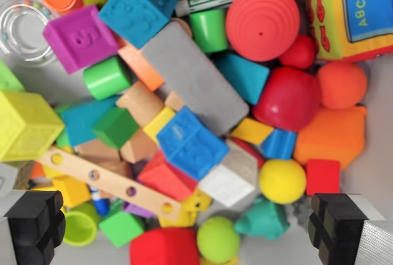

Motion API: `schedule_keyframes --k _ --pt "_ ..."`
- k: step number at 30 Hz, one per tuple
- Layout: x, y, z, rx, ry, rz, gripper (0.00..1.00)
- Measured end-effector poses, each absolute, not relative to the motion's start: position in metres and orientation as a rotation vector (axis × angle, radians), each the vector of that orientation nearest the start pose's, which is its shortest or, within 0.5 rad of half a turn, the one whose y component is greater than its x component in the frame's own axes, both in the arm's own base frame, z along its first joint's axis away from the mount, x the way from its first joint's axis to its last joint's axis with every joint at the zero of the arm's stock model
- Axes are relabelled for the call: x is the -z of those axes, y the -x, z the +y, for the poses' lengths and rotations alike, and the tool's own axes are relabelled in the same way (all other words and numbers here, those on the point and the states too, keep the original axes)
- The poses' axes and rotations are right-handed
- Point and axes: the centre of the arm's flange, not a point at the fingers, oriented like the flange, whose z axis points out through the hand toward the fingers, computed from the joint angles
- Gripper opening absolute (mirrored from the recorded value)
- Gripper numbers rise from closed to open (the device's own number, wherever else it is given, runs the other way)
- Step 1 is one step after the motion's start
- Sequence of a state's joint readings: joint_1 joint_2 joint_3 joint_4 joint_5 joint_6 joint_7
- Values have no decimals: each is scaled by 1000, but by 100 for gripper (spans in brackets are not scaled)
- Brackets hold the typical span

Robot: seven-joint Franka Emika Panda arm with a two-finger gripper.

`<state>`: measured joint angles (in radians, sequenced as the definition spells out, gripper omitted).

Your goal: Pick an object from the bin

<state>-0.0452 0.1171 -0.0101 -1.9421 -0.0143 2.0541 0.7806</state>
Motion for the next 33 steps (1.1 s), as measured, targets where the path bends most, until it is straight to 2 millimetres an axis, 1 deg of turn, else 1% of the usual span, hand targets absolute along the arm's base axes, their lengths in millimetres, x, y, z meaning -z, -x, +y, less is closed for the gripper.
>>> schedule_keyframes --k 14,23,33 --pt "-394 -586 -21 -1 2916 1204 100" --pt "-369 -589 -10 -3 2939 1142 100" --pt "-336 -592 4 -7 2965 1061 100"
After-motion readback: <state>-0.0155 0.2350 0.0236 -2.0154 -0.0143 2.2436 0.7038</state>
